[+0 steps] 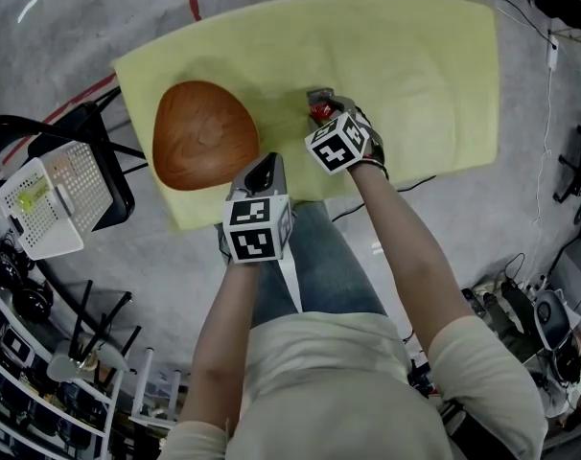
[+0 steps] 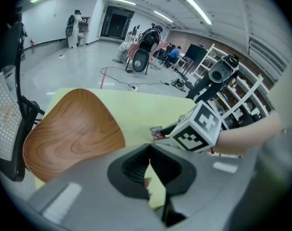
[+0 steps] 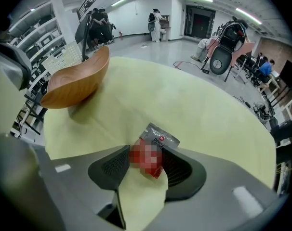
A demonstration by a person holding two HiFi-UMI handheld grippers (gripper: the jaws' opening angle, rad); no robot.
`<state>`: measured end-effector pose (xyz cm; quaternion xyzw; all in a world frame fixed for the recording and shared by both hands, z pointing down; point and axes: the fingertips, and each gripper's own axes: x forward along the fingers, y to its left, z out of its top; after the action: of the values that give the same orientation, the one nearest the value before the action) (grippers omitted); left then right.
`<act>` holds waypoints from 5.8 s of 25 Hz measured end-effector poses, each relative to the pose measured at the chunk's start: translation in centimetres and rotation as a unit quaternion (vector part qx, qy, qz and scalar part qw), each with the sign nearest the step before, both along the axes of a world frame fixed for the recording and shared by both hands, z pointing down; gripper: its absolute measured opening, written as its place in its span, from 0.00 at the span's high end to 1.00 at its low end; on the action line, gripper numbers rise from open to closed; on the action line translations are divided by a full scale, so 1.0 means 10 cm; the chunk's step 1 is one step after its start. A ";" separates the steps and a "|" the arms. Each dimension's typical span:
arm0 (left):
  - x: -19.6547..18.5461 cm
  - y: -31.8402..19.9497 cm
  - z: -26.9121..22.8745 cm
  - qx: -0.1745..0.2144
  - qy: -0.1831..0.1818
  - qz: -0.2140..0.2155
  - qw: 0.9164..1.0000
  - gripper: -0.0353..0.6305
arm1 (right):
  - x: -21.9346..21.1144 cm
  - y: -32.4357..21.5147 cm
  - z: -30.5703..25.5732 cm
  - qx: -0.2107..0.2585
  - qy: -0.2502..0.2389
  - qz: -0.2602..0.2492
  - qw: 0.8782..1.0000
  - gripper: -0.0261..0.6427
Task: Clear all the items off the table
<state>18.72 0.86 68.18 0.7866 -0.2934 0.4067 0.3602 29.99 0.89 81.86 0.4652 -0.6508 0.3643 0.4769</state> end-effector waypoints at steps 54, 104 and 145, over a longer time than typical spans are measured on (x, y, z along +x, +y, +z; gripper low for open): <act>-1.29 -0.15 -1.54 0.079 0.022 -0.157 0.984 0.93 | -0.63 0.06 -2.24 0.075 0.024 -0.048 0.996 0.93; -5.28 -0.40 -2.18 0.125 0.024 -0.271 0.954 0.93 | -4.64 -0.57 -3.32 0.163 -0.008 -0.196 0.967 0.93; -6.79 -1.07 -2.02 0.120 0.007 -0.396 0.910 0.93 | -6.83 -1.60 -3.13 0.136 -0.065 -0.355 0.923 0.93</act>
<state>-49.21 -9.85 48.01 0.6463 -0.6248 0.1871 0.3962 -38.32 -15.08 50.56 0.2390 -0.8460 0.1088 0.4640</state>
